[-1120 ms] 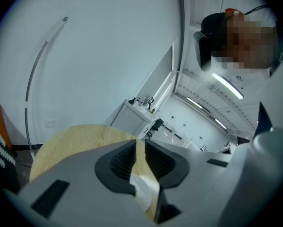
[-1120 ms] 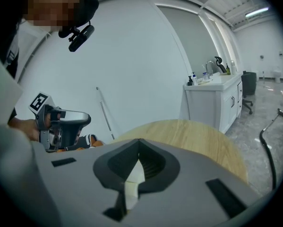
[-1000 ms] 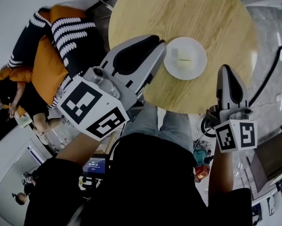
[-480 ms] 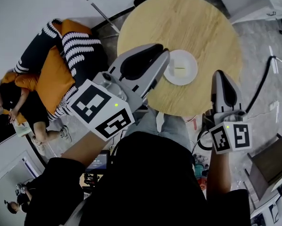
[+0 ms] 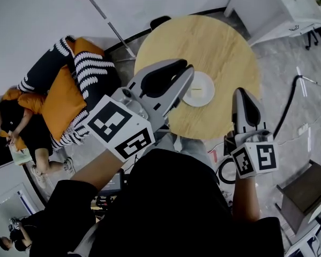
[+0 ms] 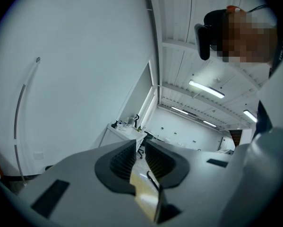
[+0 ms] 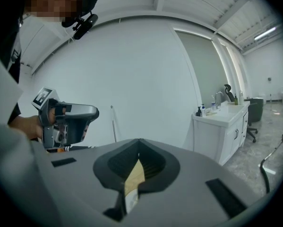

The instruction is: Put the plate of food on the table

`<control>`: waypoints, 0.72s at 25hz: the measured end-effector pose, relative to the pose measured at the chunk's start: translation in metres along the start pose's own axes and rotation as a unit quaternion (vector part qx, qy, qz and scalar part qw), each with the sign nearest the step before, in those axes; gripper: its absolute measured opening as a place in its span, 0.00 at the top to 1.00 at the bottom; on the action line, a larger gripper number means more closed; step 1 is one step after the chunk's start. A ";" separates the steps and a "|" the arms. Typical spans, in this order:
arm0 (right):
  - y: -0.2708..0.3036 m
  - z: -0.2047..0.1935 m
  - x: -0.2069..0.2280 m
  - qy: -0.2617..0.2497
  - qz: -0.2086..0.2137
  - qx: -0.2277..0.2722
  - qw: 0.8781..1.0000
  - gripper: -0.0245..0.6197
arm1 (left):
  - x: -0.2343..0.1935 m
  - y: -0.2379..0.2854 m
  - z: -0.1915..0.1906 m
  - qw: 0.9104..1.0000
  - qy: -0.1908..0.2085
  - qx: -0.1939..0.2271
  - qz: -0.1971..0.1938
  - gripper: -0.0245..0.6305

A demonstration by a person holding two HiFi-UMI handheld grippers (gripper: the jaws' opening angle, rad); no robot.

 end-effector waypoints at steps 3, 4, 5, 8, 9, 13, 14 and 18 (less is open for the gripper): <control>-0.005 0.006 -0.005 -0.005 0.001 0.004 1.000 0.95 | 0.007 -0.003 0.010 1.000 0.007 0.015 -0.004 0.86; -0.006 0.009 -0.007 -0.008 0.002 0.005 1.000 0.95 | 0.009 -0.004 0.013 1.000 0.010 0.019 -0.006 0.86; -0.007 0.012 -0.009 -0.011 0.003 0.007 1.000 0.95 | 0.011 -0.005 0.015 1.000 0.014 0.022 -0.008 0.86; -0.011 0.021 -0.013 -0.023 0.004 0.017 1.000 0.95 | 0.018 -0.008 0.022 0.999 0.022 0.034 -0.014 0.86; -0.012 0.025 -0.014 -0.026 0.004 0.021 0.999 0.95 | 0.020 -0.010 0.024 0.999 0.024 0.038 -0.017 0.86; -0.015 0.042 -0.019 -0.037 0.003 0.036 0.999 0.95 | 0.026 -0.017 0.034 0.998 0.032 0.053 -0.024 0.86; -0.015 0.047 -0.021 -0.039 0.003 0.040 0.998 0.95 | 0.026 -0.019 0.037 0.998 0.034 0.056 -0.025 0.86; -0.020 0.059 -0.027 -0.047 0.006 0.053 0.998 0.95 | 0.030 -0.024 0.045 0.997 0.041 0.065 -0.026 0.86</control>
Point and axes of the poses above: the fingertips, and each gripper's own axes: y forward along the fingers, x to its right, z out of its top, the point moved 6 cm from there along -y, backward along the fingers, and after that the axes turned 8 degrees about z, right-handed, at the moved point
